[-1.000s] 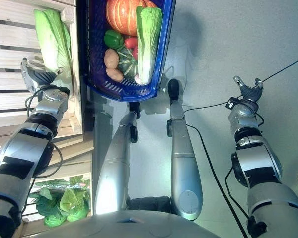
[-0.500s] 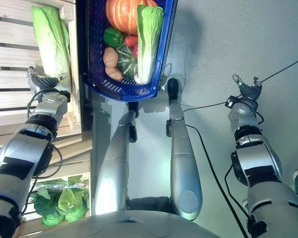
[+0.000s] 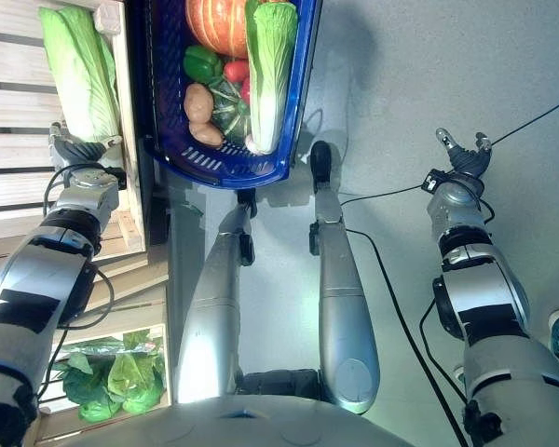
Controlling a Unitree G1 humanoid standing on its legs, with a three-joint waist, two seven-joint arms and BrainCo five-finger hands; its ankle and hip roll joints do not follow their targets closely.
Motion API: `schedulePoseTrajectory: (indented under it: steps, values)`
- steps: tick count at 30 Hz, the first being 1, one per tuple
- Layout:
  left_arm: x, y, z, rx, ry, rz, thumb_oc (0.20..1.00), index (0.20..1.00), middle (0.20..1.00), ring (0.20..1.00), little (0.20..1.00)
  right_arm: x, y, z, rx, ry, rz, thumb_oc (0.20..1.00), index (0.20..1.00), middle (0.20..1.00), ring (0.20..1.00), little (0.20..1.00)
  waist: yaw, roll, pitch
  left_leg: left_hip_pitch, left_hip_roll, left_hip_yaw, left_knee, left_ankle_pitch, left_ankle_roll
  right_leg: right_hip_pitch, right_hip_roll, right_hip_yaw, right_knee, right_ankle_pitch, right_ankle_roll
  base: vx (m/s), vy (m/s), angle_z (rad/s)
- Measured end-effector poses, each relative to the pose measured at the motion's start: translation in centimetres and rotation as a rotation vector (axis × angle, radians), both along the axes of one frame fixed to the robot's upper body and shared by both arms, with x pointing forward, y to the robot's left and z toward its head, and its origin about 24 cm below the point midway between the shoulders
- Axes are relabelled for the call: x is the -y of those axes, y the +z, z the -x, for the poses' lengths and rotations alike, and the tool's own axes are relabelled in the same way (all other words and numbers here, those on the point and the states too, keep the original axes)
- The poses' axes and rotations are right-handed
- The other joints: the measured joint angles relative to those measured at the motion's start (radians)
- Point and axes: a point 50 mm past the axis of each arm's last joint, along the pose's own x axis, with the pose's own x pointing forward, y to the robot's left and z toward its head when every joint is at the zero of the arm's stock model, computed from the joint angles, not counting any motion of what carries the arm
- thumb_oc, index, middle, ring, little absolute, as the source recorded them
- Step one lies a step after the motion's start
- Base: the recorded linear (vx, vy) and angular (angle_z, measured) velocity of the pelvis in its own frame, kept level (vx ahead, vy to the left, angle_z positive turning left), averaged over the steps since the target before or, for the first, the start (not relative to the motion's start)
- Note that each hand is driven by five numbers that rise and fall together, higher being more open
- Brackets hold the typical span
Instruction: Pick up fruits and vegetables into the basket
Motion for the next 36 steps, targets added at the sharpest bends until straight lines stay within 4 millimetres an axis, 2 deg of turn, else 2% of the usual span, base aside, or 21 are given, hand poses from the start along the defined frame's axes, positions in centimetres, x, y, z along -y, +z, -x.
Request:
schedulePoseTrajectory:
  steps: [15, 17, 18, 19, 20, 27, 36]
  values:
    - [-0.8, 0.7, 0.0, -0.019, -0.005, 0.000, 1.000, 1.000, 1.000, 1.000, 1.000, -0.1, 1.2, -0.5, 0.030, 0.014, 0.021, 1.000, 1.000, 1.000, 1.000, 1.000, -0.001, -0.003, -0.003, -0.012, 0.012, -0.005, -0.013, 0.005, -0.016, -0.018, 0.006, -0.005, 0.000, 0.001, -0.001, 0.00, 0.000, 0.00]
    - [-0.8, 0.7, 0.0, -0.023, -0.012, -0.001, 0.868, 0.868, 0.868, 0.868, 0.868, -0.1, 1.3, -0.5, 0.033, 0.015, 0.021, 1.000, 1.000, 1.000, 1.000, 1.000, -0.001, -0.003, -0.004, -0.011, 0.012, -0.005, -0.015, 0.006, -0.017, -0.018, 0.006, -0.005, 0.000, 0.001, -0.001, 0.00, 0.000, 0.00]
    - [-0.8, 0.7, 0.0, -0.028, -0.018, -0.005, 0.529, 0.529, 0.529, 0.529, 0.529, -0.2, 1.4, -0.6, 0.035, 0.017, 0.023, 1.000, 1.000, 1.000, 1.000, 1.000, -0.001, -0.003, -0.004, -0.011, 0.012, -0.005, -0.015, 0.006, -0.017, -0.018, 0.006, -0.005, 0.000, 0.001, -0.001, 0.00, 0.000, 0.00]
    - [-0.9, 0.8, 0.0, -0.031, -0.021, -0.009, 0.395, 0.395, 0.395, 0.395, 0.395, -0.2, 1.5, -0.6, 0.037, 0.018, 0.024, 1.000, 1.000, 1.000, 1.000, 1.000, -0.001, -0.003, -0.004, -0.010, 0.012, -0.005, -0.015, 0.006, -0.017, -0.018, 0.006, -0.005, 0.001, 0.001, -0.001, 0.00, 0.000, 0.00]
    - [-1.0, 0.8, 0.0, -0.035, -0.026, -0.011, 0.200, 0.200, 0.200, 0.200, 0.200, -0.2, 1.4, -0.6, 0.035, 0.019, 0.026, 1.000, 1.000, 1.000, 1.000, 1.000, -0.001, -0.003, -0.004, -0.010, 0.012, -0.005, -0.015, 0.006, -0.017, -0.018, 0.006, -0.005, 0.001, 0.001, -0.001, 0.00, 0.000, 0.00]
    - [-2.6, 1.4, 0.4, -0.061, -0.139, -0.003, 0.200, 0.200, 0.200, 0.200, 0.200, -0.2, 1.4, -0.6, 0.029, 0.027, 0.044, 1.000, 1.000, 1.000, 1.000, 1.000, -0.002, -0.004, -0.004, -0.013, 0.006, -0.003, -0.012, 0.007, -0.016, -0.020, 0.006, 0.000, -0.001, 0.004, 0.001, 0.00, 0.000, 0.02]
    - [-2.1, 1.1, 0.2, -0.063, -0.200, 0.032, 0.200, 0.200, 0.200, 0.200, 0.200, -0.4, 1.6, -0.7, 0.037, 0.034, 0.043, 1.000, 1.000, 1.000, 1.000, 1.000, -0.001, -0.008, -0.005, 0.003, -0.008, 0.003, 0.005, 0.000, 0.002, 0.003, -0.002, 0.012, -0.001, 0.008, -0.001, 0.00, 0.000, 0.00]
